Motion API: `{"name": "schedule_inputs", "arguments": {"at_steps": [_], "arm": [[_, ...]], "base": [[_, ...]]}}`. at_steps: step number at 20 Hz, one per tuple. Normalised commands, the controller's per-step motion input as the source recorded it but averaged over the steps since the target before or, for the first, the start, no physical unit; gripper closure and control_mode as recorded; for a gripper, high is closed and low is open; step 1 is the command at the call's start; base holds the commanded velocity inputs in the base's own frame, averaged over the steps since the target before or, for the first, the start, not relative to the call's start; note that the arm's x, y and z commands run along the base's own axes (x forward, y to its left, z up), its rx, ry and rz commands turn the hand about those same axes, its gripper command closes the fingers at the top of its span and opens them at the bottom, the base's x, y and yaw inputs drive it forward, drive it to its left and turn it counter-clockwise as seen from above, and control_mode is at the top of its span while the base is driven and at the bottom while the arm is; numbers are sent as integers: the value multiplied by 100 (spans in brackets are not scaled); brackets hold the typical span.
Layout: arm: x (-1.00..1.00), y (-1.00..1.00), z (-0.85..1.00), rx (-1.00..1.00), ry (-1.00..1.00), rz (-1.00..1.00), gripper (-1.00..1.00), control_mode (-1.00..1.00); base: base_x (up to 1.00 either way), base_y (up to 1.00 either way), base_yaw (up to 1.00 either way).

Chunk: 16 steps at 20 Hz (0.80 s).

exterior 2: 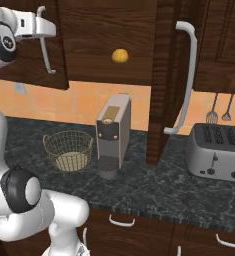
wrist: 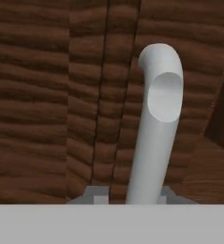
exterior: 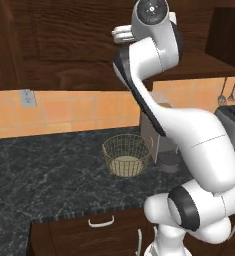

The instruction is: Open the cabinet, pick up the bread from the cabinet and place it in the basket. Then move the basket to the dining counter.

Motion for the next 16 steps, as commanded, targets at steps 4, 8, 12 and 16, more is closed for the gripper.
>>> {"name": "schedule_inputs", "arguments": {"at_steps": [4, 8, 12, 16], "arm": [[-100, 96, -6, 0, 0, -26, 100, -100], [-100, 98, -3, 0, 2, -26, 100, -100], [-100, 100, -9, 0, 3, -25, 100, -100], [-100, 96, -33, 0, 0, -25, 100, -100]], "base": [[0, 0, 0], [0, 0, 0], [0, 0, 0], [0, 0, 0]]}}
